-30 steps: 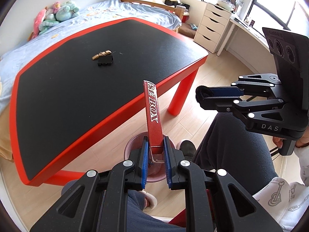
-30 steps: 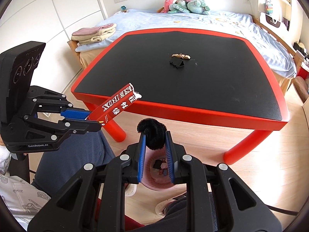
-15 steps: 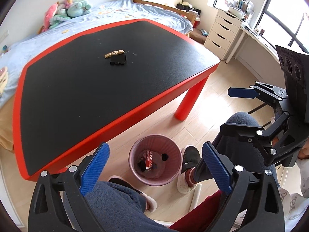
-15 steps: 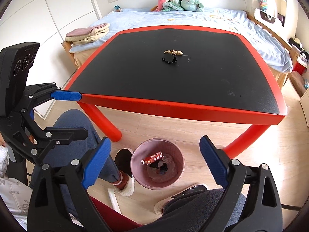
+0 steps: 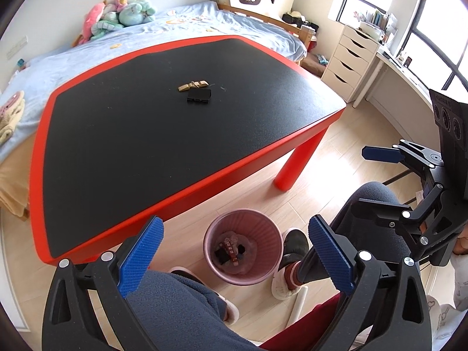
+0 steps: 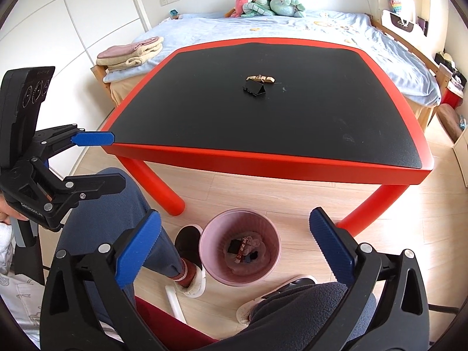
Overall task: Collect trash
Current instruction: 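Move both open grippers back toward the black stand and wooden clip, then grasp the black phone stand with the left gripper while the right grasps the tan wooden clip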
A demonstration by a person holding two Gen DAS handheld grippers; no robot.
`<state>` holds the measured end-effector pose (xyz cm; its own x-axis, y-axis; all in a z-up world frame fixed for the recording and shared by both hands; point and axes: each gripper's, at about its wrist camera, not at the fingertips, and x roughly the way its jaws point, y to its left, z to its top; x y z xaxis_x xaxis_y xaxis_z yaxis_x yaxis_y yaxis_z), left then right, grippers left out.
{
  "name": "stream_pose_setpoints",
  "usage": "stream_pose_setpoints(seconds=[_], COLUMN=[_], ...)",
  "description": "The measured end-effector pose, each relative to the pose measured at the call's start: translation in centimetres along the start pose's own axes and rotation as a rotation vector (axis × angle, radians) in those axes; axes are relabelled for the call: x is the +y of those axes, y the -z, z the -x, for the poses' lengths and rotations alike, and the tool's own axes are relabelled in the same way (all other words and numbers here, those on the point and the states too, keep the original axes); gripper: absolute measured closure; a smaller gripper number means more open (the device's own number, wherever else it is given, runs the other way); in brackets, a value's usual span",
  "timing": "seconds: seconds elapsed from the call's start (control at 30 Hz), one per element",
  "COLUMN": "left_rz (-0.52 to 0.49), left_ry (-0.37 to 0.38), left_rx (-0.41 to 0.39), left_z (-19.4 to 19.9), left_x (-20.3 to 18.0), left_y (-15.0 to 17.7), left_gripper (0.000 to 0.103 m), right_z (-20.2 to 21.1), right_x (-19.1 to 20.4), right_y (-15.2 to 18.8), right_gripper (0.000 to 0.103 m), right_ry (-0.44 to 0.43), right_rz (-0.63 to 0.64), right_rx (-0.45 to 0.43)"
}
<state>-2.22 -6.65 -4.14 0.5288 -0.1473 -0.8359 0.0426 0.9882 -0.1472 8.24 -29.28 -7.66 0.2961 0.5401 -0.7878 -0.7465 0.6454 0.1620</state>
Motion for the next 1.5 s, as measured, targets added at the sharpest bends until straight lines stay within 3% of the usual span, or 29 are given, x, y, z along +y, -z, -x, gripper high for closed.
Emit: stream_pose_setpoints(seconds=[0.33,0.7,1.5], left_rz=[0.012,0.0,-0.053], left_ry=[0.008,-0.002,0.015], left_rx=[0.0,-0.019,0.025], left_z=[0.0,-1.5,-10.2], left_x=[0.5,1.8,4.9], left_y=[-0.7,-3.7,-11.9], left_gripper=[0.008,0.008,0.008], right_z=[0.0,-1.1,-10.3], right_x=[-0.5,-2.3,-8.0], right_y=[-1.2,-5.4,-15.0], right_gripper=[0.003,0.003,0.003], right_ry=[-0.004,0.011,0.031], right_rz=[-0.001,0.015,0.064], right_rx=[-0.012,-0.032,0.009])
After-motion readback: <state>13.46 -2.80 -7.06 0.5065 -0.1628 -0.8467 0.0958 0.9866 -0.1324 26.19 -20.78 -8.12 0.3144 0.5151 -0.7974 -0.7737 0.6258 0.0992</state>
